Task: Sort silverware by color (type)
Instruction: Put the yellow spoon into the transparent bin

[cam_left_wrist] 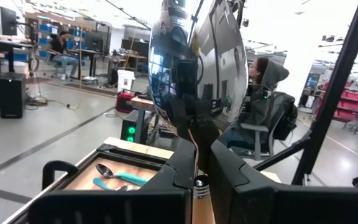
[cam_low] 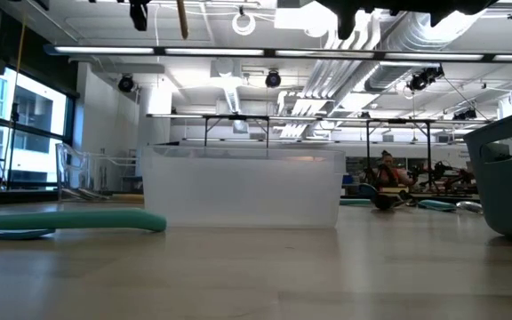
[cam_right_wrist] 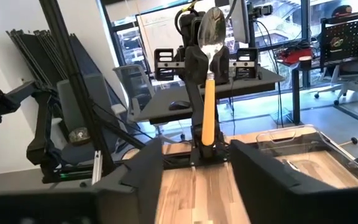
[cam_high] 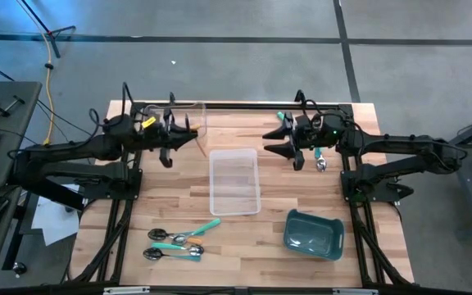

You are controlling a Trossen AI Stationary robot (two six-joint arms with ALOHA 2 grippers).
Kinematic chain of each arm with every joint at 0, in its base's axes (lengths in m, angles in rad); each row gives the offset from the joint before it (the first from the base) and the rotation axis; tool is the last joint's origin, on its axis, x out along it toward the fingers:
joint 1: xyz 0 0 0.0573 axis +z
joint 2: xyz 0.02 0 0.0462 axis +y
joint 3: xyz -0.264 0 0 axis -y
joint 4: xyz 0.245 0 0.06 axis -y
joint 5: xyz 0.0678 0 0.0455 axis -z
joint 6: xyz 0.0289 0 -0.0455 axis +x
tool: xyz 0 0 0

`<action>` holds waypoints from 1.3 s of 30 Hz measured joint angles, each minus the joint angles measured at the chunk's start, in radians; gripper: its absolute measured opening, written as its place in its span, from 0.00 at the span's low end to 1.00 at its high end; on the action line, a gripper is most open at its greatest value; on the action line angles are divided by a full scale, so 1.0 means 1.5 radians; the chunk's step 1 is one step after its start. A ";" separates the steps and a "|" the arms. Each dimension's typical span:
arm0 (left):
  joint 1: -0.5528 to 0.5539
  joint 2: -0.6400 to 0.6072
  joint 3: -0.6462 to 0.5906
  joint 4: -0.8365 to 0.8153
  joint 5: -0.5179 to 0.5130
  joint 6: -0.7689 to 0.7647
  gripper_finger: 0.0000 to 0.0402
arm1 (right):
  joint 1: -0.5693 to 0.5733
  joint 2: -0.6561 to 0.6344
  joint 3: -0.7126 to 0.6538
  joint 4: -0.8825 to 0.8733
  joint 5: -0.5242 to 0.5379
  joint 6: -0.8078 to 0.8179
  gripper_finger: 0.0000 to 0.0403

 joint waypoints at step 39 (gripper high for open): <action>-0.019 0.001 0.000 -0.003 -0.019 0.006 0.02 | 0.000 0.000 0.000 -0.010 -0.058 -0.018 0.00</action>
